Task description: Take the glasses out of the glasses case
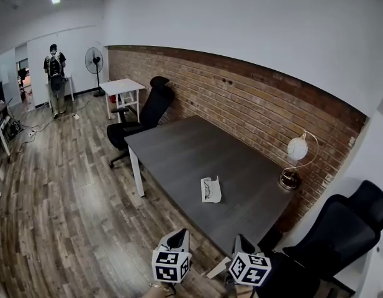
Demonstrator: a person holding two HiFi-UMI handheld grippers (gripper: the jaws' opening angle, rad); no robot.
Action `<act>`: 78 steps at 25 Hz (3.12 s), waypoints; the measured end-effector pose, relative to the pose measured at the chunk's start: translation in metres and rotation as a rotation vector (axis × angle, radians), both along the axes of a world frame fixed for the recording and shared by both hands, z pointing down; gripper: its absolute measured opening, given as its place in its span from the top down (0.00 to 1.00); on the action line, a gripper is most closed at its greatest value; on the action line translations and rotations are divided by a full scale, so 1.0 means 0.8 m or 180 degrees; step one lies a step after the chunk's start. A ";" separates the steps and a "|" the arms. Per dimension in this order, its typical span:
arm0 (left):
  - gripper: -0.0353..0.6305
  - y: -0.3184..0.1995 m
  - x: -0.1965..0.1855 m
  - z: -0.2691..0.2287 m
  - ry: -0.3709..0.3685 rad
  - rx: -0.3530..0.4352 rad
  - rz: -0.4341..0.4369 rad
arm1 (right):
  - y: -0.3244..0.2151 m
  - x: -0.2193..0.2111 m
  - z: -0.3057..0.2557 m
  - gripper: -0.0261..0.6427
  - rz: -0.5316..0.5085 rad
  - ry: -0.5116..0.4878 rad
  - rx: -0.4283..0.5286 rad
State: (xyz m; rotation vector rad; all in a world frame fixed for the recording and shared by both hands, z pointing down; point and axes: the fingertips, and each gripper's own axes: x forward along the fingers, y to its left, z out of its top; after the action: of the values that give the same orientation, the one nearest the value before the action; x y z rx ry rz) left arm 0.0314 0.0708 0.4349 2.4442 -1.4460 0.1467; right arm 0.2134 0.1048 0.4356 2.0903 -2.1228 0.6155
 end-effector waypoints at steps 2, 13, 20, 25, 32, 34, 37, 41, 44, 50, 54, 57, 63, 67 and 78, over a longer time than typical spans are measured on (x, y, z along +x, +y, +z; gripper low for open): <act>0.92 -0.007 0.006 0.002 -0.0058 0.0017 -0.0012 | -0.012 0.006 0.006 0.91 -0.0020 -0.0037 -0.0008; 0.92 -0.046 -0.003 0.032 -0.0180 -0.0165 -0.0206 | -0.060 0.005 0.038 0.91 -0.0168 -0.0160 -0.0165; 0.92 -0.109 0.002 0.031 -0.0153 -0.0076 -0.0148 | -0.116 0.011 0.037 0.91 -0.0094 -0.0120 -0.0111; 0.92 -0.171 0.001 0.023 -0.0089 -0.0031 -0.0087 | -0.170 0.011 0.025 0.91 -0.0019 -0.0070 -0.0052; 0.92 -0.256 -0.009 0.019 -0.0065 -0.0057 0.0001 | -0.248 -0.001 0.017 0.91 0.0048 -0.0035 -0.0074; 0.92 -0.280 -0.014 0.019 -0.0066 -0.0060 0.0041 | -0.269 -0.005 0.016 0.91 0.0082 -0.0030 -0.0075; 0.92 -0.316 -0.022 0.019 -0.0066 -0.0063 0.0092 | -0.302 -0.014 0.014 0.91 0.0134 -0.0039 -0.0073; 0.92 -0.360 -0.027 0.015 -0.0080 -0.0038 0.0186 | -0.341 -0.021 0.013 0.91 0.0215 -0.0042 -0.0066; 0.92 -0.389 -0.031 0.016 -0.0072 -0.0039 0.0233 | -0.363 -0.026 0.017 0.91 0.0274 -0.0042 -0.0087; 0.92 -0.422 -0.030 0.038 -0.0029 -0.0130 0.0350 | -0.375 -0.025 0.036 0.91 0.0402 0.0048 -0.0216; 0.92 -0.426 -0.020 0.065 0.0034 -0.0327 0.0370 | -0.369 -0.016 0.058 0.91 0.0435 0.0057 -0.0416; 0.92 -0.430 -0.010 0.075 -0.0004 -0.0408 0.0384 | -0.378 -0.008 0.065 0.91 0.0424 0.0036 -0.0484; 0.92 -0.426 0.004 0.084 -0.0096 -0.0503 0.0418 | -0.389 -0.007 0.073 0.91 0.0287 0.0035 -0.0598; 0.92 -0.424 0.006 0.099 -0.0099 -0.0613 0.0406 | -0.392 -0.016 0.086 0.91 0.0146 -0.0059 -0.0709; 0.92 -0.404 0.001 0.143 -0.0174 -0.0856 0.0374 | -0.384 -0.037 0.135 0.91 -0.0169 -0.0044 -0.1067</act>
State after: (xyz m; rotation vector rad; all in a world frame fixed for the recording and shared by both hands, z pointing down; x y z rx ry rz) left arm 0.0318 -0.2524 0.5489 2.3178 -1.2148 0.4088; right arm 0.1836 -0.2023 0.5433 1.8482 -1.9148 0.9087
